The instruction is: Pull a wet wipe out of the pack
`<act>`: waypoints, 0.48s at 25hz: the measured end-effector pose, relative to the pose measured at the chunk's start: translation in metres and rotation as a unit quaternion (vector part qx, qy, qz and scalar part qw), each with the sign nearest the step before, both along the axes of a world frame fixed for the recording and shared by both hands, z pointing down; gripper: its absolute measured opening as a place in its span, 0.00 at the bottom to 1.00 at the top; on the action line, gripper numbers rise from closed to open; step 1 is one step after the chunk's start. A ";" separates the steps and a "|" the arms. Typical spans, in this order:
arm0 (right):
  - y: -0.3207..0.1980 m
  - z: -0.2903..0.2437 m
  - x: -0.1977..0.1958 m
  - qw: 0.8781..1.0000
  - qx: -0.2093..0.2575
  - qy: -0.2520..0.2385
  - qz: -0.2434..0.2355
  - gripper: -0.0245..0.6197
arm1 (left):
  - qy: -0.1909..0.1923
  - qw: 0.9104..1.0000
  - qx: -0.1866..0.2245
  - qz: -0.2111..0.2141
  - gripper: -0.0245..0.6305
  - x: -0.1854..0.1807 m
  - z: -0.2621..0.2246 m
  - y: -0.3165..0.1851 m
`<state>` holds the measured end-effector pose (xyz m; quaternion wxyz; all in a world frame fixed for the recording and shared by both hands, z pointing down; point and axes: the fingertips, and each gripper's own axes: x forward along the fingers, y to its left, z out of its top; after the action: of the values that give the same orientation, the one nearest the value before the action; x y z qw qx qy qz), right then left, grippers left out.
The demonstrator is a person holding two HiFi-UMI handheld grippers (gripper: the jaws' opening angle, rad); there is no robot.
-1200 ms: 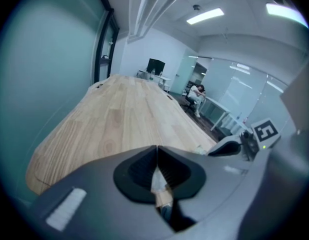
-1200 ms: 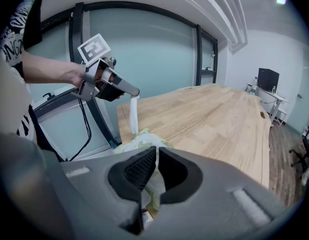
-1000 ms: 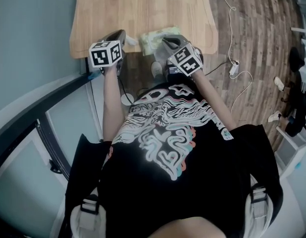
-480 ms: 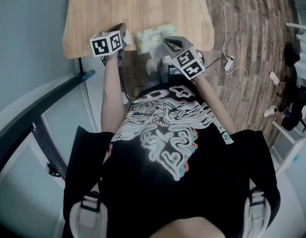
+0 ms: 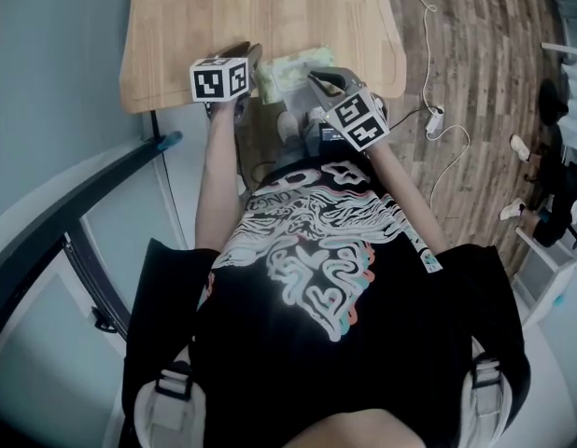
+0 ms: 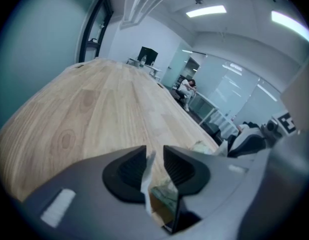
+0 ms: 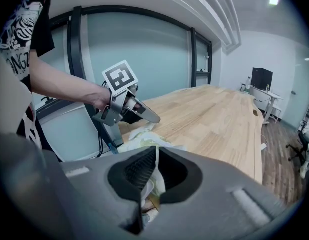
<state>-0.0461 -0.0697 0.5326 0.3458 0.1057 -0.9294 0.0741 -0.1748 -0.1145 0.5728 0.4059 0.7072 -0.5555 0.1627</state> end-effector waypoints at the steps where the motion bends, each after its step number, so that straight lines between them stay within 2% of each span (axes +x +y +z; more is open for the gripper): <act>1: -0.001 -0.002 -0.002 1.000 0.001 -0.003 0.000 0.06 | 0.000 1.000 0.002 0.002 0.16 0.002 -0.001 -0.001; 3: -0.002 -0.007 -0.005 1.000 0.002 -0.011 -0.001 0.06 | 0.001 1.000 0.007 -0.001 0.19 0.002 -0.004 -0.001; 6: -0.004 -0.016 -0.009 1.000 0.001 -0.030 0.000 0.06 | 0.013 1.000 0.007 -0.001 0.30 0.005 -0.006 0.001; 12: -0.007 -0.023 -0.015 0.999 0.005 -0.044 -0.001 0.06 | 0.025 0.999 0.040 -0.008 0.32 0.004 -0.026 0.003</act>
<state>-0.0607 -0.0764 0.5095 0.3045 0.1031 -0.9440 0.0741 -0.1712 -0.1117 0.5470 0.3923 0.7226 -0.5566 0.1189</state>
